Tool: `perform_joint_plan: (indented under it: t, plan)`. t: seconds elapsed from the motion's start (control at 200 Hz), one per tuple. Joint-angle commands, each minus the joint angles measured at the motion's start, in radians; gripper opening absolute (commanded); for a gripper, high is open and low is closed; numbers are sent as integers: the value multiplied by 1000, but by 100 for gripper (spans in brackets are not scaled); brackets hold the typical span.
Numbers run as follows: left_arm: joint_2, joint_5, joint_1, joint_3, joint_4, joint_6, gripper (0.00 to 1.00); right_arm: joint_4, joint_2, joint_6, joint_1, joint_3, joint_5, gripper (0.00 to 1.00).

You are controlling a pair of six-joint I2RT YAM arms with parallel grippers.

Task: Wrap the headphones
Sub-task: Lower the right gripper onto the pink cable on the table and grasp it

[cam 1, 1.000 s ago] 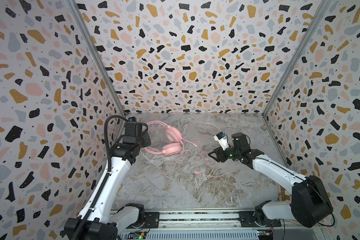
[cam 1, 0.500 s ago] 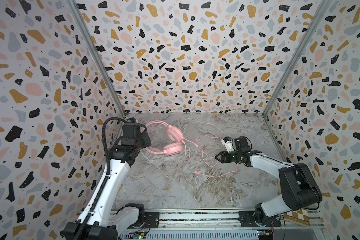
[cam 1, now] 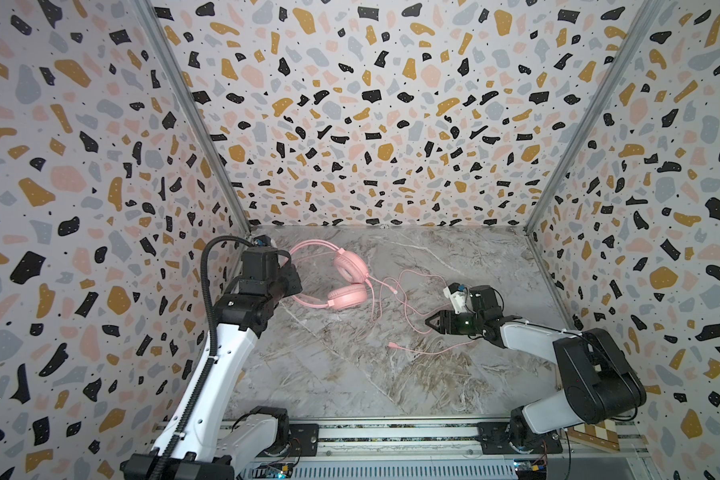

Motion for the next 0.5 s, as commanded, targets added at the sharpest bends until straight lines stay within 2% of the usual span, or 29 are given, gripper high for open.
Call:
perform_joint_plan:
  t: [0.0,0.23,0.496]
  plan:
    - [-25,44,4,-4,102,-25,0,148,32,82,-12,6,-27,63]
    - [-31,43,3,13,82,-12,0,380,155,221,-46,-1,-71,63]
    - [-38,51,3,-3,97,-14,0,647,208,419,-30,-73,-81,63]
